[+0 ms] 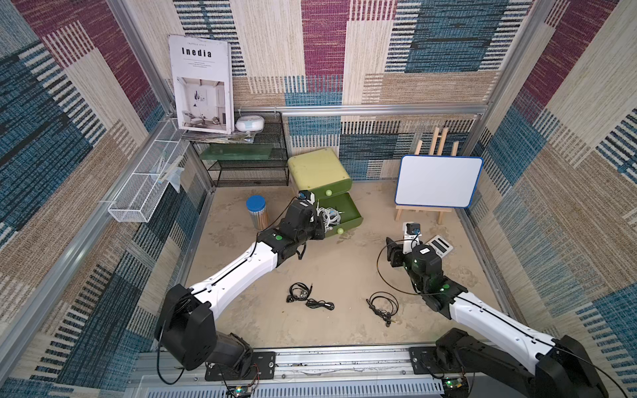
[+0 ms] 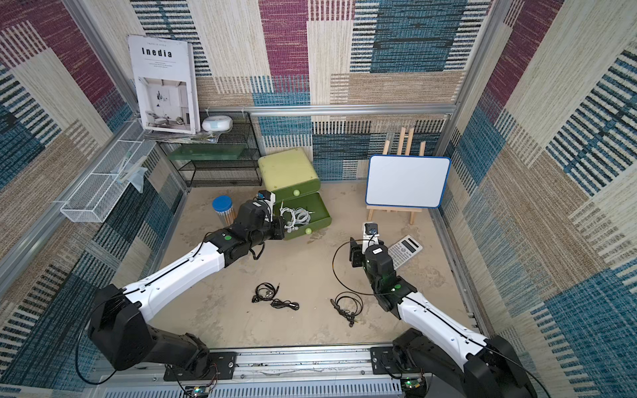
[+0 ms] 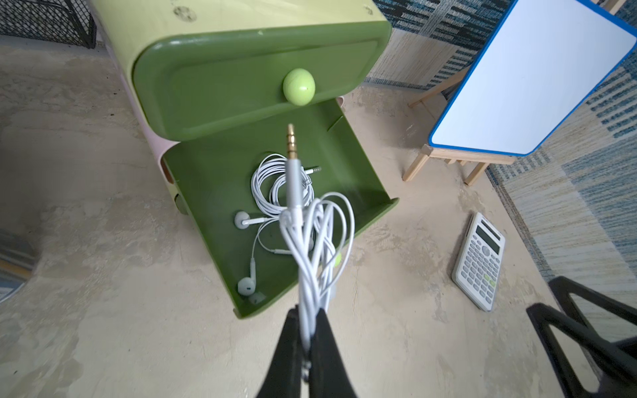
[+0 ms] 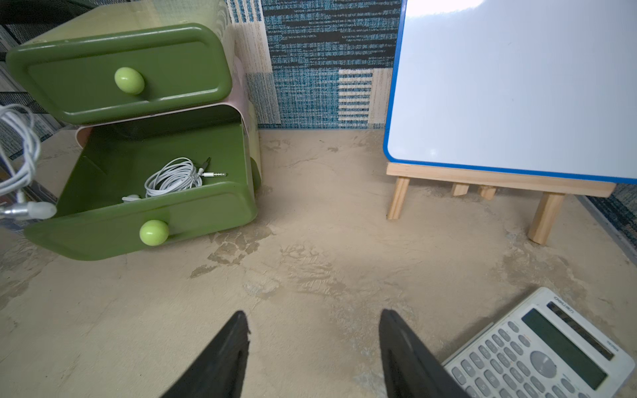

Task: Place the wired earphones into the drawer by color
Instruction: Place the wired earphones in the drawer.

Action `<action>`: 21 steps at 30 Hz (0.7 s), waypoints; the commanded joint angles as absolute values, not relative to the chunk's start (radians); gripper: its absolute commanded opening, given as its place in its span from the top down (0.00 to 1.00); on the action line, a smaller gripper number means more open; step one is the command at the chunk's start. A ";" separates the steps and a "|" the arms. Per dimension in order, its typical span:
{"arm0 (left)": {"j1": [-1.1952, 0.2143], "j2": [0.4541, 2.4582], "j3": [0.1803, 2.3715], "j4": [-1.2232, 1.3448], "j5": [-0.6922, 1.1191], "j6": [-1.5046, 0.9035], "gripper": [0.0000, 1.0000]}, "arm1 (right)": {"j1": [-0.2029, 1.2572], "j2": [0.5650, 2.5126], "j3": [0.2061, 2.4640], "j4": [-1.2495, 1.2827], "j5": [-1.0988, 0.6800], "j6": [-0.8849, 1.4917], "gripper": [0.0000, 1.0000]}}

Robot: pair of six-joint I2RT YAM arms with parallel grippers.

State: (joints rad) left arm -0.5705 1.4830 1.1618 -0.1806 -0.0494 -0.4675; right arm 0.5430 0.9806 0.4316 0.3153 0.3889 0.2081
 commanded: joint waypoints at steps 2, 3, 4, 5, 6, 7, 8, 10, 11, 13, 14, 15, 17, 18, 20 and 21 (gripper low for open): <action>-0.541 1.546 1.187 -0.092 0.000 -0.488 1.00 | 0.543 0.976 0.430 0.342 0.400 0.201 0.36; -0.535 1.564 1.196 -0.082 0.008 -0.495 1.00 | 0.543 0.976 0.428 0.342 0.400 0.201 0.36; -0.530 1.583 1.204 -0.072 0.016 -0.503 1.00 | 0.543 0.976 0.428 0.342 0.401 0.200 0.36; -0.527 1.601 1.212 -0.065 0.018 -0.507 1.00 | 0.542 0.977 0.428 0.342 0.402 0.200 0.36; -0.525 1.618 1.220 -0.058 0.022 -0.511 1.00 | 0.544 0.977 0.428 0.344 0.401 0.200 0.36; -0.523 1.636 1.229 -0.052 0.026 -0.516 1.00 | 0.544 0.977 0.428 0.344 0.402 0.200 0.36; -0.521 1.650 1.235 -0.048 0.028 -0.519 1.00 | 0.543 0.977 0.428 0.344 0.402 0.199 0.36; -0.518 1.680 1.249 -0.039 0.036 -0.526 1.00 | 0.544 0.978 0.428 0.345 0.402 0.199 0.36; -0.517 1.692 1.254 -0.036 0.039 -0.529 1.00 | 0.543 0.978 0.428 0.345 0.402 0.201 0.36; -0.517 1.718 1.265 -0.031 0.049 -0.535 1.00 | 0.542 0.979 0.428 0.345 0.402 0.198 0.36; -0.517 1.727 1.270 -0.028 0.054 -0.538 1.00 | 0.544 0.979 0.427 0.345 0.403 0.199 0.36; -0.516 1.738 1.273 -0.026 0.059 -0.541 1.00 | 0.544 0.979 0.426 0.345 0.402 0.198 0.36; -0.515 1.757 1.279 -0.023 0.065 -0.547 1.00 | 0.543 0.979 0.428 0.345 0.402 0.198 0.36; -0.515 1.765 1.282 -0.022 0.068 -0.550 1.00 | 0.544 0.979 0.427 0.345 0.402 0.198 0.36; -0.515 1.780 1.287 -0.019 0.077 -0.554 1.00 | 0.543 0.977 0.426 0.345 0.402 0.200 0.36; -0.515 1.787 1.289 -0.019 0.082 -0.557 1.00 | 0.543 0.977 0.426 0.346 0.402 0.199 0.36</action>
State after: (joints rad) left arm -0.5167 1.7763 1.2797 -0.0463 0.0559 -0.5472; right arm 0.5426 0.9798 0.4297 0.3199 0.3920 0.2012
